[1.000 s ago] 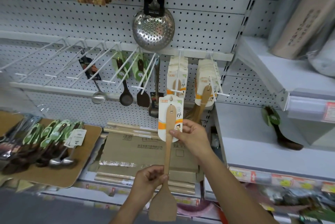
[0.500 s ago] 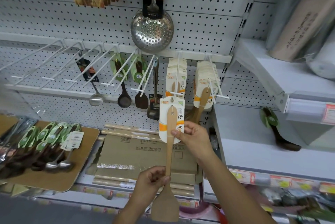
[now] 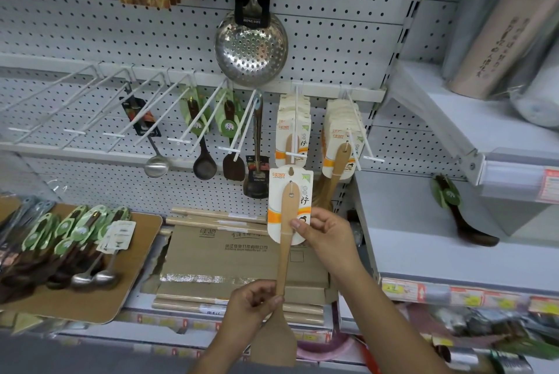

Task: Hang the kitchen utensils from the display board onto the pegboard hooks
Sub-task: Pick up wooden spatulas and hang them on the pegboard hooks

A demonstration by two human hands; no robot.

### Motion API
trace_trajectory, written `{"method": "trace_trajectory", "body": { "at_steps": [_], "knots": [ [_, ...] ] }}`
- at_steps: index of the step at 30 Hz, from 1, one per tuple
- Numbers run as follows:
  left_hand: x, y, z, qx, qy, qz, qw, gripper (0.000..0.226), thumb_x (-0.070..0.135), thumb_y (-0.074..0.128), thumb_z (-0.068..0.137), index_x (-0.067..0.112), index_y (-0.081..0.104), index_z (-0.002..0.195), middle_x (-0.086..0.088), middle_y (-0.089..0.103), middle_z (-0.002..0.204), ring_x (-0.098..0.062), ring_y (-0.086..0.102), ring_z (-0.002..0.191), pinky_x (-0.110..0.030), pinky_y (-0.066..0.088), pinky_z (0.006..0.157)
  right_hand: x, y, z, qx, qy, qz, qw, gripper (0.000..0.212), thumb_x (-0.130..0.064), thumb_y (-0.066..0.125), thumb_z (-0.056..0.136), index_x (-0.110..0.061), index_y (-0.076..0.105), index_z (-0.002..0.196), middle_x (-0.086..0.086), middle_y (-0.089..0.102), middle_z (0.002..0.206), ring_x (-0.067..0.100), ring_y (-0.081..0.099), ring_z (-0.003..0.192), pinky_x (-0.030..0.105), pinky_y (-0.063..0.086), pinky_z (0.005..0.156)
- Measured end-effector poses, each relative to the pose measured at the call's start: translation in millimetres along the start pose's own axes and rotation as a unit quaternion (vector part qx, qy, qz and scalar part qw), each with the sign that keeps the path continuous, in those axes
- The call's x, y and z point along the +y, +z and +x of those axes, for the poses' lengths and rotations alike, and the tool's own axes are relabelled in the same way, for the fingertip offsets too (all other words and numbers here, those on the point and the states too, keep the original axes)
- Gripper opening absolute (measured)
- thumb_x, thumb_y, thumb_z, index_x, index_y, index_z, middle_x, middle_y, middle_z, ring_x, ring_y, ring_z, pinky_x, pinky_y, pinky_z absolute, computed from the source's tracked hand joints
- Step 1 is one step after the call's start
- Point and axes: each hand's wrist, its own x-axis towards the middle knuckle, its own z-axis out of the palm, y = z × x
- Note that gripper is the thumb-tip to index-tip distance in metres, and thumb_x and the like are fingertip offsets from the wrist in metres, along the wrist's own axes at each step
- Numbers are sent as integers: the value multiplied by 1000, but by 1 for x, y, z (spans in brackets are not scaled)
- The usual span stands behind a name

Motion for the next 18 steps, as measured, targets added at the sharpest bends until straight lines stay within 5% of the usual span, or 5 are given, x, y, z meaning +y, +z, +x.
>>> {"method": "trace_trajectory", "body": {
  "at_steps": [5, 9, 18],
  "knots": [
    [3, -4, 3, 4, 0, -3, 1000, 20, -8, 73, 79, 9, 78, 89, -15, 76, 83, -17, 68, 76, -29, 53, 73, -1, 4, 0, 21, -12, 6, 1000, 16, -6, 70, 89, -17, 73, 100, -2, 79, 94, 17, 75, 93, 34, 58, 83],
    [5, -5, 7, 2, 2, -7, 1000, 19, -7, 72, 80, 5, 76, 93, -15, 76, 85, -19, 70, 79, -26, 55, 73, -6, 6, 5, 31, -14, 22, 999, 17, -4, 68, 90, -19, 72, 98, -5, 79, 92, 10, 75, 89, 23, 59, 79],
    [1, -5, 17, -2, 1, -13, 1000, 21, -4, 73, 80, 14, 79, 89, -17, 76, 87, -26, 70, 83, -40, 55, 82, -5, 9, 14, 35, -20, 10, 999, 16, -6, 69, 90, -18, 72, 101, -7, 78, 93, 7, 74, 91, 18, 57, 78]
  ]
}}
